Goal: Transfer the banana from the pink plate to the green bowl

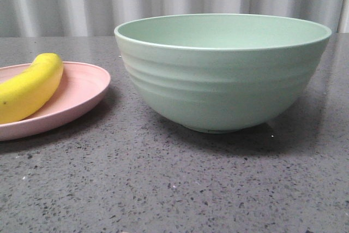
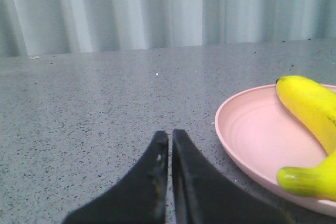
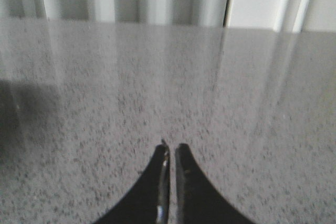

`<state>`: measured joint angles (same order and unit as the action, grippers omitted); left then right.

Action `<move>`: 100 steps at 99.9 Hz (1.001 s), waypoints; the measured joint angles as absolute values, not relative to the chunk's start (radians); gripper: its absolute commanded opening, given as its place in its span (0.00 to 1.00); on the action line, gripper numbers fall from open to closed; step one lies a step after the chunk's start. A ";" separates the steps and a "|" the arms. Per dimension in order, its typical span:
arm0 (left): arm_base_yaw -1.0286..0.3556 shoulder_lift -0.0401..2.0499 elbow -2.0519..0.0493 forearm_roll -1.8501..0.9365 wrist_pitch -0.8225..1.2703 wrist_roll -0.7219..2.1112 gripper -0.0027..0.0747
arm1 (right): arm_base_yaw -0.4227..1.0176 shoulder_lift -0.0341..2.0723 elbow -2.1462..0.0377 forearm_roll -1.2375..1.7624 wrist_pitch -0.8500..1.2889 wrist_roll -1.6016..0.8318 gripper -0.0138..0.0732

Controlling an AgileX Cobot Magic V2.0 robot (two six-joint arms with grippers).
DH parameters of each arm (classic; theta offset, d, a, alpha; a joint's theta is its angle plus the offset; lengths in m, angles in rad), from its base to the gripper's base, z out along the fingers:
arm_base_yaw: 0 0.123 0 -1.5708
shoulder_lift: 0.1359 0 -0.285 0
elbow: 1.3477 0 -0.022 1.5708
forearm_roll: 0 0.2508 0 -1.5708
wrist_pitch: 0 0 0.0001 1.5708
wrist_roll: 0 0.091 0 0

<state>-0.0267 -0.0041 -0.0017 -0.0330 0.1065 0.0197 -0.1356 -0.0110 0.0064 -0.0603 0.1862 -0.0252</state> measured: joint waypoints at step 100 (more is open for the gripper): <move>-0.027 0.381 -0.234 -0.054 -0.071 0.020 0.50 | -0.136 0.350 -0.318 0.065 0.406 -0.025 0.10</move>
<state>-0.0267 0.3807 -0.2342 -0.0539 -0.0712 0.0197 -0.1356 0.3501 -0.3180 0.0645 0.4057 -0.0252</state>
